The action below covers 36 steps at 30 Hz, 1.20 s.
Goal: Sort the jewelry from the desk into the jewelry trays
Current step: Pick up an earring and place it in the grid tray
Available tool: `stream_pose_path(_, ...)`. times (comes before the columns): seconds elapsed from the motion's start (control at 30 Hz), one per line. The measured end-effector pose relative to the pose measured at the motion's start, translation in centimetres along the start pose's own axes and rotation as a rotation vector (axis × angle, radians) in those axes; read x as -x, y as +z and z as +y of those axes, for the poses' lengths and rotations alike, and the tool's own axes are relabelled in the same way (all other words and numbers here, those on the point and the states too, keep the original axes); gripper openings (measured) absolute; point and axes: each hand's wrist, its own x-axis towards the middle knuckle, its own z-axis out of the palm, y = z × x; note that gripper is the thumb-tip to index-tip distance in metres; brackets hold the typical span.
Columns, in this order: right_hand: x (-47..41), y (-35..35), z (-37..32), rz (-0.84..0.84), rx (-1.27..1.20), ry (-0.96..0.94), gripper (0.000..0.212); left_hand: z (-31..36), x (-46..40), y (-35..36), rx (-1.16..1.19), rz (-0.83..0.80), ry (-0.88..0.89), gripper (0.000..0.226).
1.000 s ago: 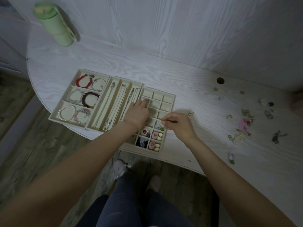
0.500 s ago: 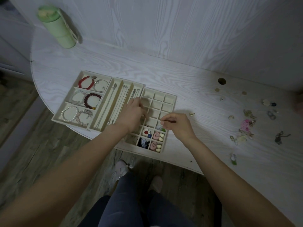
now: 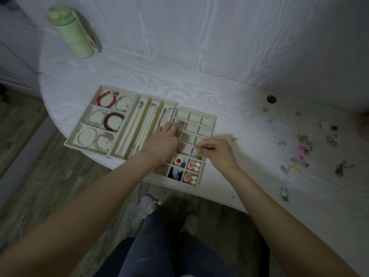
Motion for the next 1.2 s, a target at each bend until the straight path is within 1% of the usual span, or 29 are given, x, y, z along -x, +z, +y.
stream_pose_path(0.13,0.03,0.02,-0.03,0.0,-0.014,0.013,0.016,0.27,-0.06,-0.31,-0.055,-0.019,0.02,0.031)
stream_pose_path(0.3,0.1,-0.05,-0.05,-0.004,-0.017,0.014,0.016,0.33,-0.18,-0.08,-0.08,-0.036,0.042,0.03)
stream_pose_path(0.63,0.05,-0.49,-0.59,0.003,-0.03,0.029,0.016,0.34,-0.42,0.05,-0.045,-0.024,0.049,0.029)
stream_pose_path(0.97,-0.11,-0.4,-0.46,-0.002,0.015,0.027,0.019,-0.02,-0.5,0.15,0.073,-0.058,0.058,0.035)
stream_pose_path(1.2,-0.15,-0.48,-0.71,-0.009,0.018,0.026,0.015,0.01,-0.54,0.68,0.058,-0.059,0.048,0.033)
